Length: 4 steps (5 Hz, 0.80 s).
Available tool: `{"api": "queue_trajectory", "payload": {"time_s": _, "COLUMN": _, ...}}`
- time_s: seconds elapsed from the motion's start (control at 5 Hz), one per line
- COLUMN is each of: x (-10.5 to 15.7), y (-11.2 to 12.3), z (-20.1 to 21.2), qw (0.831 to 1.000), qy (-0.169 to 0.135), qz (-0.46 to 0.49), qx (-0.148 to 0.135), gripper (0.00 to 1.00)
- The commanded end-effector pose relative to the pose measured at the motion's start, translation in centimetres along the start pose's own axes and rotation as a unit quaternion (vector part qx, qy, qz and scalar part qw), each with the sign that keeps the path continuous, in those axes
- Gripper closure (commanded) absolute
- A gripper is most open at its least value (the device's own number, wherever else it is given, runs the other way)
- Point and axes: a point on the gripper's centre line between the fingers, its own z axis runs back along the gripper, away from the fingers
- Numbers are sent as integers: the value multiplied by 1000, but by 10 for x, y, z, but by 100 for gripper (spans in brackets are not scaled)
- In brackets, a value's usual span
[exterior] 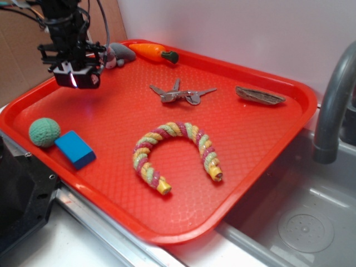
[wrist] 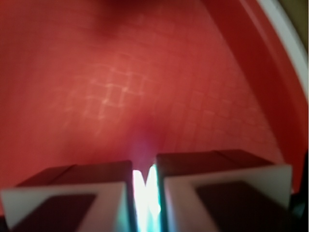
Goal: Grab the gray animal.
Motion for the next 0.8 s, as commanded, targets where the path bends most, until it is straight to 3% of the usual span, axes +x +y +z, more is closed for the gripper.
{"api": "queue_trajectory", "payload": {"time_s": 0.0, "x": -34, "y": -32, "z": 85, "qw": 988, "qy": -40, "qz": -149, "qx": -10, "gripper": 0}}
{"api": "queue_trajectory", "payload": {"time_s": 0.2, "x": -8, "y": -27, "z": 84, "qw": 975, "qy": -57, "qz": -215, "qx": 3, "gripper": 0}}
{"api": "queue_trajectory", "payload": {"time_s": 0.4, "x": 11, "y": -22, "z": 79, "qw": 972, "qy": -62, "qz": -219, "qx": 58, "gripper": 0}}
{"api": "queue_trajectory", "payload": {"time_s": 0.6, "x": 24, "y": -13, "z": 81, "qw": 959, "qy": -85, "qz": -257, "qx": 80, "gripper": 0}}
